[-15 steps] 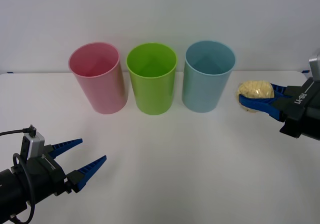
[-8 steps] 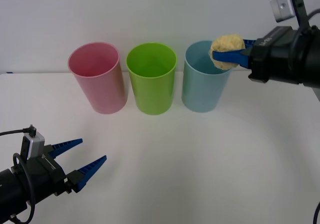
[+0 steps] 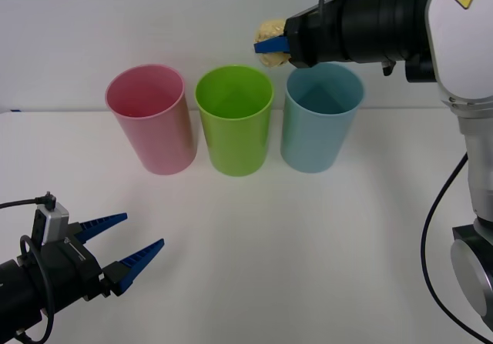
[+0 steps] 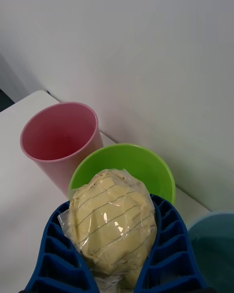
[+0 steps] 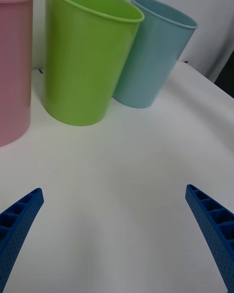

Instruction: Put cans in the blue bin and PET bottles in the pink bin and trash in the green bin.

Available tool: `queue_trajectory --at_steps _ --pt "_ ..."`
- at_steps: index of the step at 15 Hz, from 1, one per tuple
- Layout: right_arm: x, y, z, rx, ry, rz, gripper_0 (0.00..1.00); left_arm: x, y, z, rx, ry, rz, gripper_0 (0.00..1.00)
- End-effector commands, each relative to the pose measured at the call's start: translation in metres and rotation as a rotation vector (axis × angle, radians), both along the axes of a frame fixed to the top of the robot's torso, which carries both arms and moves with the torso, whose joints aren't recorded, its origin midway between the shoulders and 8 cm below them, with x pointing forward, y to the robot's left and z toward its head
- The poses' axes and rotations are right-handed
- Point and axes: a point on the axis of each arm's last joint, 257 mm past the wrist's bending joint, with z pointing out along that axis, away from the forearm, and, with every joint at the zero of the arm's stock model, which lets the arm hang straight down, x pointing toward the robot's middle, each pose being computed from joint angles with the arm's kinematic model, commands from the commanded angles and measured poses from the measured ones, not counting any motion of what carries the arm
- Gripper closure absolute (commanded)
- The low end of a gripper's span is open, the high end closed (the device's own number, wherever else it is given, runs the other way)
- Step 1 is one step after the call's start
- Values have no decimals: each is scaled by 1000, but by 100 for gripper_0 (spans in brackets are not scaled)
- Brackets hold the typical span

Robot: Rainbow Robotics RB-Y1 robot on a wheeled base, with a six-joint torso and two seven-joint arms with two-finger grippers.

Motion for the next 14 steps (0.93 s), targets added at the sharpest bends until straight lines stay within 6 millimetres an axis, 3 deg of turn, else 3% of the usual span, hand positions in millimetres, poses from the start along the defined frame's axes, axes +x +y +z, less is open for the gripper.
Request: queue_trajectory --at_steps 1,9,14 --pt "21 21 -13 -30 12 -10 100 0 0 0 0 0 0 0" --pt "67 62 -53 -109 39 -45 100 0 0 0 0 0 0 0" --pt "70 68 -66 -141 47 -44 100 0 0 0 0 0 0 0"
